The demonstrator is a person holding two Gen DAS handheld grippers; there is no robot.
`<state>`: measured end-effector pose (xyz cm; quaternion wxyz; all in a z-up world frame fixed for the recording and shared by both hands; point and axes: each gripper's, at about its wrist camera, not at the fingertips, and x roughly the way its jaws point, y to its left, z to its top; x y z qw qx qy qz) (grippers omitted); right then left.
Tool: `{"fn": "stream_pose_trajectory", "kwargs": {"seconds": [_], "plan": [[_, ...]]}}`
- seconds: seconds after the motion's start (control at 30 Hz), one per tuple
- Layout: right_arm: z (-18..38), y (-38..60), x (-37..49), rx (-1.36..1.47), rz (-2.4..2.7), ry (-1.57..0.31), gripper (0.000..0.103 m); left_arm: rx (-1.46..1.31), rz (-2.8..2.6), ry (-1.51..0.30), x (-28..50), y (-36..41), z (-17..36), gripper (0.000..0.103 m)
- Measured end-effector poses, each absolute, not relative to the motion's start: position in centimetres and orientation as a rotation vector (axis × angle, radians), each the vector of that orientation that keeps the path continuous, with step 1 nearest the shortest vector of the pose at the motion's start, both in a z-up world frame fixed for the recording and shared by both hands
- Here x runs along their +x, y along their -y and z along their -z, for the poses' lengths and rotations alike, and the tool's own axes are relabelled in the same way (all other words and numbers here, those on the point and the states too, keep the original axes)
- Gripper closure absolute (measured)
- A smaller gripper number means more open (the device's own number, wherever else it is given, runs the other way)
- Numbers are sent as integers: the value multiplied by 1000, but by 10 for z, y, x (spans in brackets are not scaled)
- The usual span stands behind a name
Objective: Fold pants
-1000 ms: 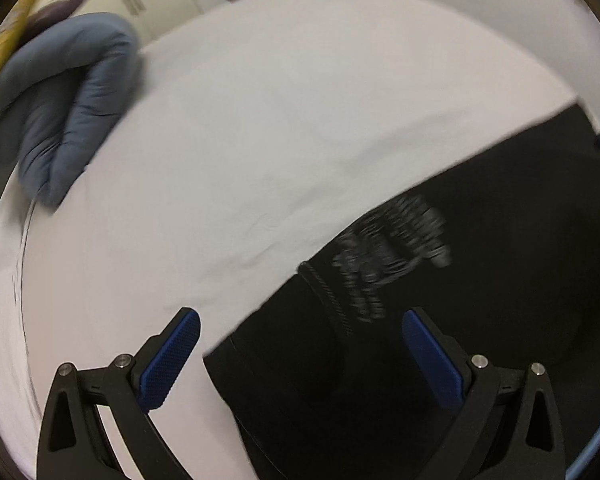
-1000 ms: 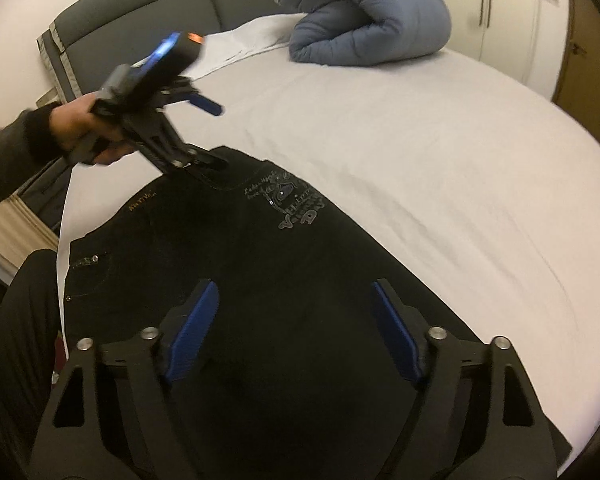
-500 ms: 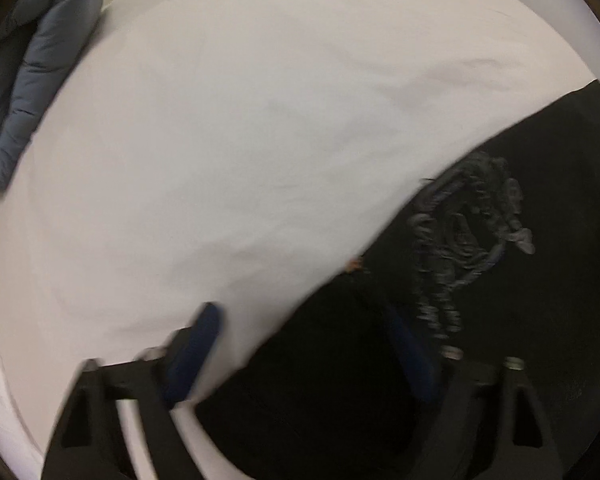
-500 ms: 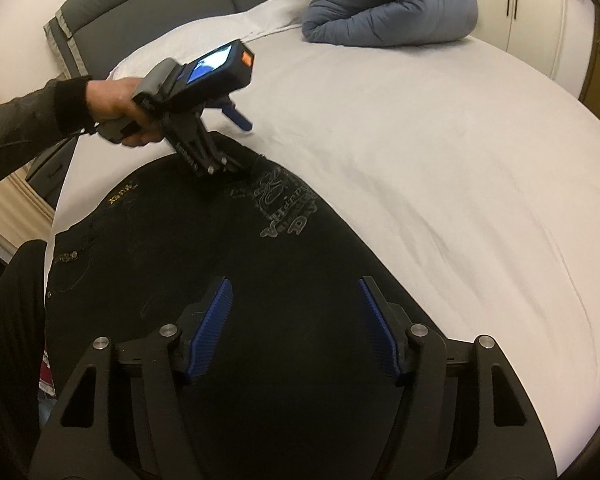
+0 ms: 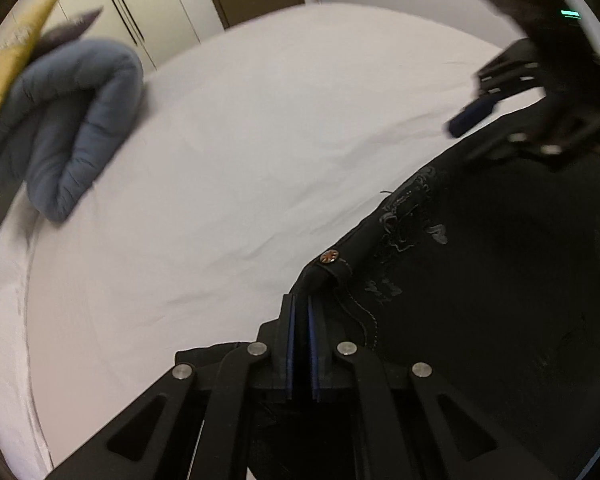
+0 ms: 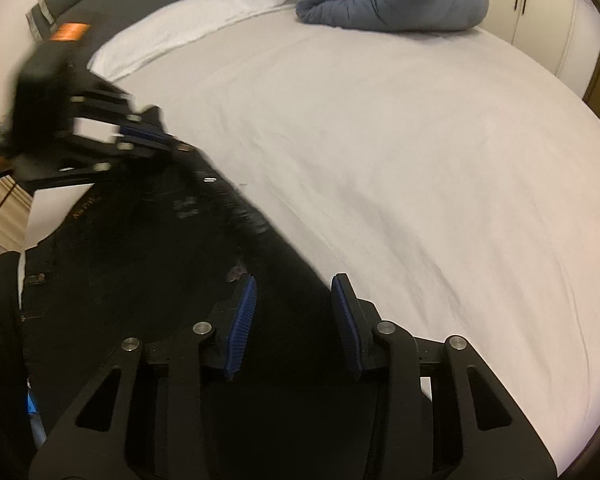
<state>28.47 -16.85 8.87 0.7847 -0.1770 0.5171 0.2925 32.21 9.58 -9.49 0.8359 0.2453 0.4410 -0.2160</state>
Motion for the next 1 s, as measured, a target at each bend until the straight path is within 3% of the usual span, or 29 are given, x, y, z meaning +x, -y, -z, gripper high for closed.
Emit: {"fn": "stream_pose_trajectory", "kwargs": {"seconds": [0.3,0.33,0.43,0.53,1.0], "plan": [[-75,144,300,-463,-668,-1150,66,528,454,-855,305,-97,77,98],[-75,143,301,-458,-665,-1157,75,524,453,-858,298,-97,79,98],[-80,139,300,-428,-642,-1155,90,506,446,-864,287,-95,78,98],[-80,133,282,-417,-594,-1157,97,489,440,-862,289,-96,80,98],[-84,96,215,133,-459,-1100,99,358,446,-889,224,-102,79,98]]}}
